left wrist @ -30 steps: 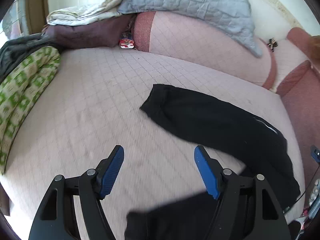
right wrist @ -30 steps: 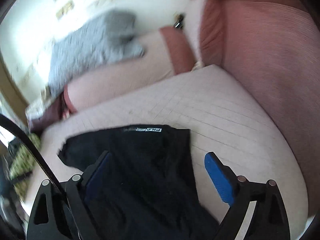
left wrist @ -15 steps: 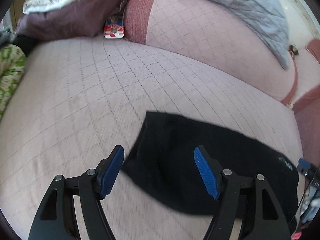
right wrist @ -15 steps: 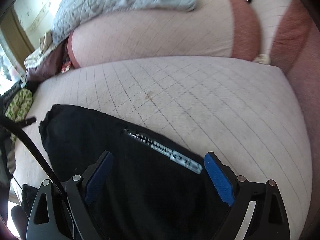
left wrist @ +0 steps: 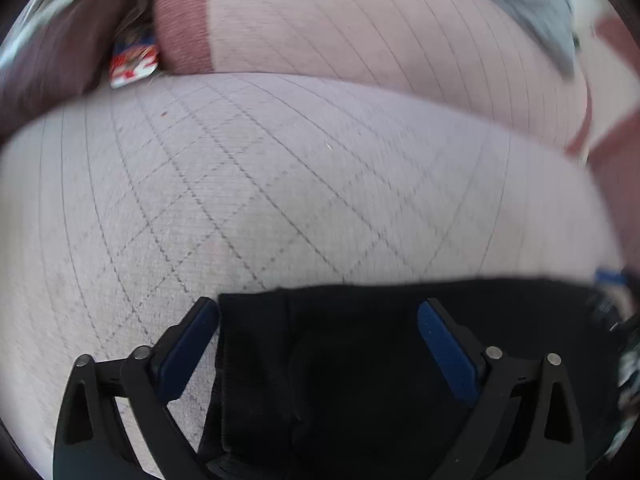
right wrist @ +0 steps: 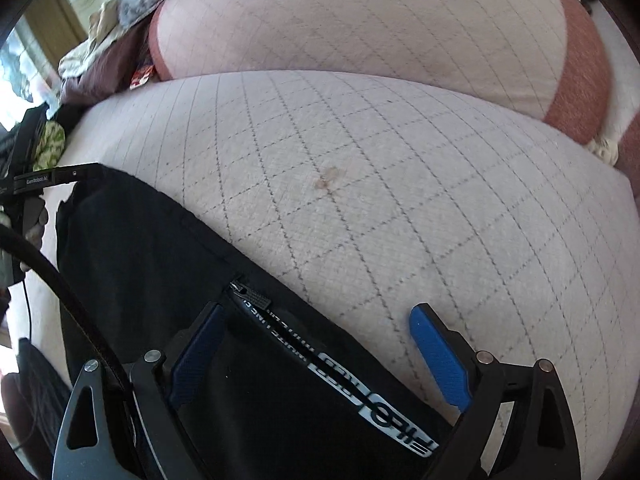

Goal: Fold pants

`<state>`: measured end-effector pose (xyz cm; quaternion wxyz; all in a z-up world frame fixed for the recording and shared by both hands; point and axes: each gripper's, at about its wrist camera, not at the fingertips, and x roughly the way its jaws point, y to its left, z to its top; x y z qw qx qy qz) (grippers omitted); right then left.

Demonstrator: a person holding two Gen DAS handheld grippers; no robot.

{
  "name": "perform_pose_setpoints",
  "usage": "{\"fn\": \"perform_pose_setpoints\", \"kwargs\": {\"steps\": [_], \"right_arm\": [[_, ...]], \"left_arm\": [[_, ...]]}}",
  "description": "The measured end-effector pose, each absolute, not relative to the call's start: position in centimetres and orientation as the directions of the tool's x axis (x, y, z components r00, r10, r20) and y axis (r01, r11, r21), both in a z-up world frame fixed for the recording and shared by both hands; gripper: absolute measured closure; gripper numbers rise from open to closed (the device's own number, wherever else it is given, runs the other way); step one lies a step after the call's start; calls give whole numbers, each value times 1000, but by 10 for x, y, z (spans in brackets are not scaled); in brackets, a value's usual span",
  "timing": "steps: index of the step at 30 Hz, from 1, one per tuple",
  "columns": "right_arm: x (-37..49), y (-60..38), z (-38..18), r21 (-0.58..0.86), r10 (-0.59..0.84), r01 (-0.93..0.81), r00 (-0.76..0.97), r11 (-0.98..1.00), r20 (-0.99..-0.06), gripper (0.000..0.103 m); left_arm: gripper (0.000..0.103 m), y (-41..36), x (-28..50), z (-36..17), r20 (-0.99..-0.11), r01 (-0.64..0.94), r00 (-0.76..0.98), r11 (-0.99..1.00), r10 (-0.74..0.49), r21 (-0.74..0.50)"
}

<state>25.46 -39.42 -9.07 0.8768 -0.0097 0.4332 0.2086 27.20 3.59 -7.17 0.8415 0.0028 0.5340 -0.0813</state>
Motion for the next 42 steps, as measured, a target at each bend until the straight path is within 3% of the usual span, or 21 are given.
{"fn": "perform_pose_setpoints", "kwargs": {"steps": [1, 2, 3, 4, 5, 8, 20, 24, 25, 30, 37, 39, 41, 42], "right_arm": [[252, -390, -92, 150, 352, -383, 538, 912, -766, 14], [250, -387, -92, 132, 341, -387, 541, 913, -769, 30], [246, -382, -91, 114, 335, -399, 545, 910, -768, 38], [244, -382, -88, 142, 361, -406, 536, 903, -763, 61], [242, -386, -86, 178, 385, -402, 522, 898, -761, 80], [235, -386, -78, 209, 398, -381, 526, 900, -752, 90], [118, -380, -30, 137, 343, -351, 636, 926, -691, 92], [52, -374, -34, 96, 323, -356, 657, 929, -681, 92], [41, -373, -35, 94, 322, -373, 613, 923, -721, 92], [-35, -362, -58, 56, 308, -408, 586, 911, -750, 92], [-94, -351, -113, 45, 278, -428, 501, 903, -820, 92], [-103, -350, -122, 54, 282, -433, 483, 900, -829, 91], [-110, -349, -124, 23, 263, -448, 481, 894, -836, 87], [-112, -350, -124, 16, 258, -454, 477, 891, -841, 85]], "left_arm": [[38, 30, 267, -70, -897, 153, 434, 988, -88, -22], [80, 27, 263, -64, -890, 188, 437, 981, -134, -55], [93, 27, 261, -61, -888, 202, 426, 975, -172, -92], [93, 28, 259, -57, -886, 206, 403, 966, -228, -154], [93, 26, 254, -50, -878, 203, 432, 971, -204, -126], [93, 25, 240, -35, -864, 199, 468, 975, -184, -100], [92, 46, 95, 54, -737, 196, 632, 970, -239, -146], [92, 52, 35, 57, -717, 203, 654, 969, -241, -141], [92, 54, 17, 56, -714, 204, 660, 970, -235, -130], [90, 60, -54, 35, -722, 205, 659, 974, -211, -98], [80, 74, -124, -5, -792, 168, 588, 983, -162, -76], [74, 82, -136, -3, -788, 149, 593, 984, -166, -95], [58, 94, -151, 2, -781, 118, 603, 986, -164, -115], [57, 98, -157, 3, -777, 106, 609, 987, -160, -121]]}}
